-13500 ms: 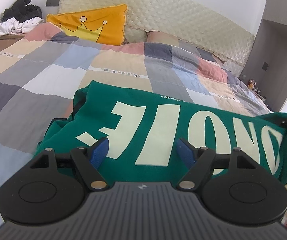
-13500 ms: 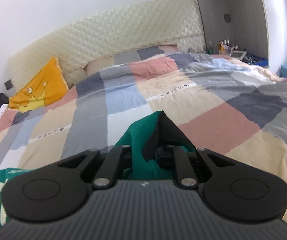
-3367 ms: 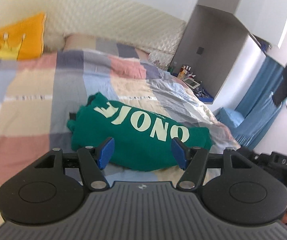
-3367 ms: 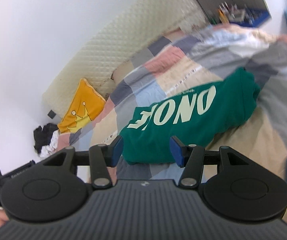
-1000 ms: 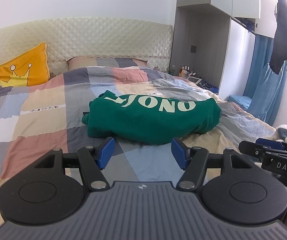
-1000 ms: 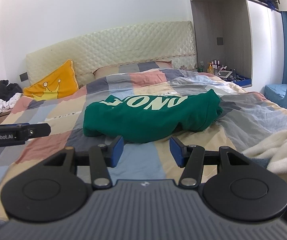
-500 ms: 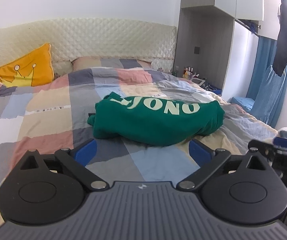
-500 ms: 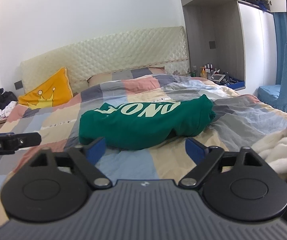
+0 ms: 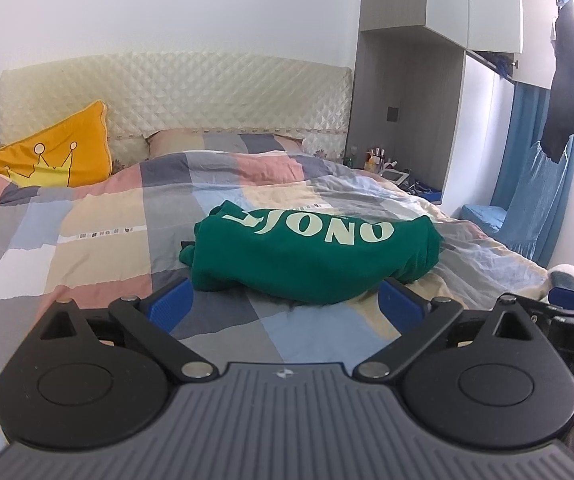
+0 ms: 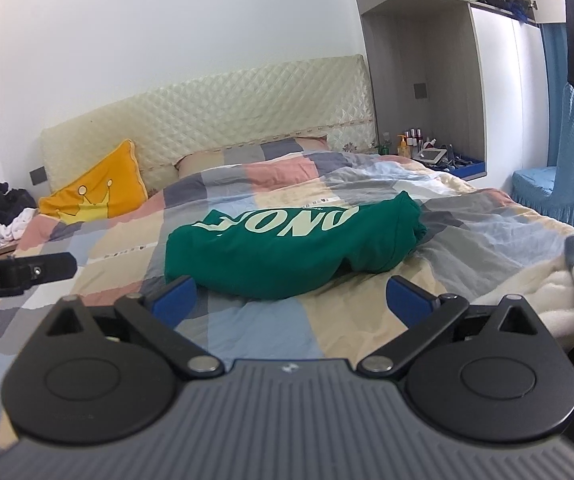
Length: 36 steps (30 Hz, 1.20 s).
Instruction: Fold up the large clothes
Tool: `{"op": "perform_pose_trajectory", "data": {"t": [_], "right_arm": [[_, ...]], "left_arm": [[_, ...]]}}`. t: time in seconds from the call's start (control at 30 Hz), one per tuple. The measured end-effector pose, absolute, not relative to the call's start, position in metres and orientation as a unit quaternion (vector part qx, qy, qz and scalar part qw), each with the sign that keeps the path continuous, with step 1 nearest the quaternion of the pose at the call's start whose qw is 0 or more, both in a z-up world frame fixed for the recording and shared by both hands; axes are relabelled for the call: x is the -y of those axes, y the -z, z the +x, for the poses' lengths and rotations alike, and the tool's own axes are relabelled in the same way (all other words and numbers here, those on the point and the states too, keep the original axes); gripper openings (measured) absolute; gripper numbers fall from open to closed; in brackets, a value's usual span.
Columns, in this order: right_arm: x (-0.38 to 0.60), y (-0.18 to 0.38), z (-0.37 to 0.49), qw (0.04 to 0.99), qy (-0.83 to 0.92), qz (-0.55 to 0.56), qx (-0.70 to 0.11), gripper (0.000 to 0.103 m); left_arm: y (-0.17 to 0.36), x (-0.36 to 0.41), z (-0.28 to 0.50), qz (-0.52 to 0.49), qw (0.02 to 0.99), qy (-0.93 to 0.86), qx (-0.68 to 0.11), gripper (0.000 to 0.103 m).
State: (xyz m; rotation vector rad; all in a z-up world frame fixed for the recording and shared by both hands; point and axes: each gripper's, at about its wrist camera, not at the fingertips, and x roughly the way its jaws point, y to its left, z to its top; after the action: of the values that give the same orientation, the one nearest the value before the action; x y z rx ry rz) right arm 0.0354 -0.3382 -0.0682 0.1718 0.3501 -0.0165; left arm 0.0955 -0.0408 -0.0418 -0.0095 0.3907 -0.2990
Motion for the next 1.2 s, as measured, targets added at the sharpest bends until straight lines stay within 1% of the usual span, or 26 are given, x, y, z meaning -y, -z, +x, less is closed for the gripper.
{"op": "perform_pose_trajectory", "data": {"t": [0.3,1.2], "right_arm": [[0.330,0.065,0.027,0.982,-0.002,0.082,-0.173,0.103],[0.328,0.064,0.024,0.981,0.001,0.087,-0.174,0.103]], "left_arm": [[0.037,0.040,0.084,-0.003,0.970,0.154,-0.188,0.101],[0.038,0.033,0.084,-0.007,0.969,0.160,-0.188,0.101]]}}
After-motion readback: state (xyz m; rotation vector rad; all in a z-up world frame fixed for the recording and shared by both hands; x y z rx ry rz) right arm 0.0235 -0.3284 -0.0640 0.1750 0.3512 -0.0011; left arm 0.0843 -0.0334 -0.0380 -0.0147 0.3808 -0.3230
